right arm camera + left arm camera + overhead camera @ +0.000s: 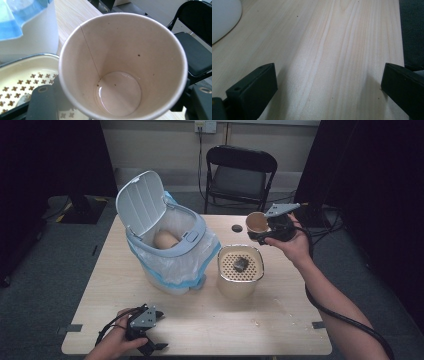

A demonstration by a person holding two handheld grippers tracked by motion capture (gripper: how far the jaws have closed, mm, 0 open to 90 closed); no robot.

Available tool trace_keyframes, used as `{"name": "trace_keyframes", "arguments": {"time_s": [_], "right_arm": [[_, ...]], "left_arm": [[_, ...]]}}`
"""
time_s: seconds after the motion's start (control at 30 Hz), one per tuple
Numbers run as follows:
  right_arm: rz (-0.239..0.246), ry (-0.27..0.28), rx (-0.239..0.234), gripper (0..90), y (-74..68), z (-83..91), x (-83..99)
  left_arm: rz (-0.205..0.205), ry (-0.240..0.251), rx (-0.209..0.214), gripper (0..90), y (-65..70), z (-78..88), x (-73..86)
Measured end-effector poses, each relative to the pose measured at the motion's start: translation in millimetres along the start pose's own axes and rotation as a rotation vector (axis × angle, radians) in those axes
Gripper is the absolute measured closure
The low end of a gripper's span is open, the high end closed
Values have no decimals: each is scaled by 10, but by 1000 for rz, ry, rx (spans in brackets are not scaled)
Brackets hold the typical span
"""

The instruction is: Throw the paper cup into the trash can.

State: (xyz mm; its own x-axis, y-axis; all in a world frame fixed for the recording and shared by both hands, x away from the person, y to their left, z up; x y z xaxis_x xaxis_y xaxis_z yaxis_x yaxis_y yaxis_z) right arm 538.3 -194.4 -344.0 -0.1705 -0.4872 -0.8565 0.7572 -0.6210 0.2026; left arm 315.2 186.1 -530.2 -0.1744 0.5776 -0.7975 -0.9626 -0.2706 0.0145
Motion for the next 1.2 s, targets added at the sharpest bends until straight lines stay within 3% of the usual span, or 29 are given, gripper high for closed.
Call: {"name": "trace_keyframes", "arguments": {"time_s": [0.3,1.2], "right_arm": [[16,8,-16,278,-50,29,-210],[-27,19,-56,274,-170,54,-776]], "left_arm": [[1,2,2,0,0,-1,0],[-1,1,2,0,-1,-1,1]]}}
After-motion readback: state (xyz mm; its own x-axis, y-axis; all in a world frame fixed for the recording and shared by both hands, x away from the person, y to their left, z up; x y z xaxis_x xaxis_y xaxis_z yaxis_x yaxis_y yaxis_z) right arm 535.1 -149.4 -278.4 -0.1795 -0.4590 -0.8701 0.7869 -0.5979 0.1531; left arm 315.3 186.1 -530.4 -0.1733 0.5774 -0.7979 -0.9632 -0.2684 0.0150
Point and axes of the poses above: each handheld gripper's, and its own axes: z roughly backward along the jaws, x roughly out of its underside, y roughly to its right, the point moved 4 cm from there along -z, roughly forward along the jaws, and after that the axes turned 7 degrees about y, right-handed, at the moved point
